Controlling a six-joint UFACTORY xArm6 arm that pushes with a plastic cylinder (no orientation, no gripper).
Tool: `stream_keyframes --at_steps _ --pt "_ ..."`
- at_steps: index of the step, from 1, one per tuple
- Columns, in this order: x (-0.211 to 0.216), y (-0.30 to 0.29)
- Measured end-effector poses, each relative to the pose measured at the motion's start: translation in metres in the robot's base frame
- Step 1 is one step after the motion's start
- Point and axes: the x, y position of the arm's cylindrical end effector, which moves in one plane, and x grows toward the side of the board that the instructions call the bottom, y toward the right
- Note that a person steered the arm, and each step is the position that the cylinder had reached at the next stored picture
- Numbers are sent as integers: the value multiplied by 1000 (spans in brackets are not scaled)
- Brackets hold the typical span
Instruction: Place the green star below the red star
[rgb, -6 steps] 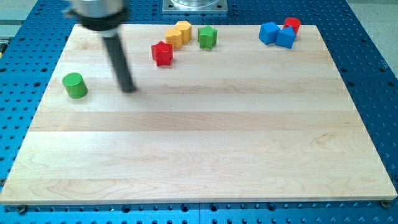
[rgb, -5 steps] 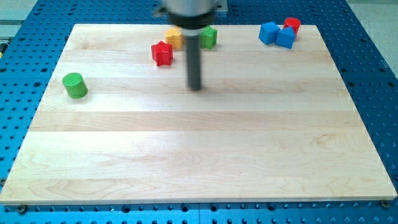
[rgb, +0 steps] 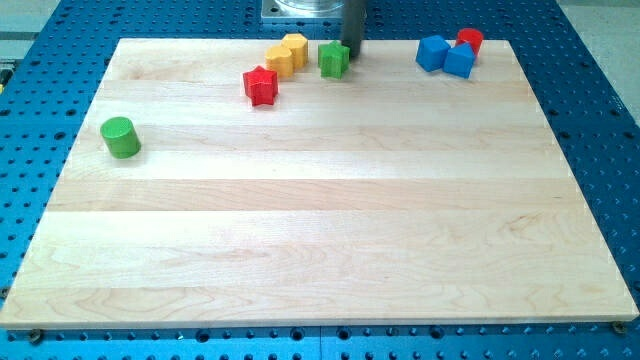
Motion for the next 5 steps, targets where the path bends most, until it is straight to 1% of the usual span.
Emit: stream_keyframes --at_steps 1,2,3,5 --pt "56 -18" --pt "100 -22" --pt "111 -58" --pt "113 -160"
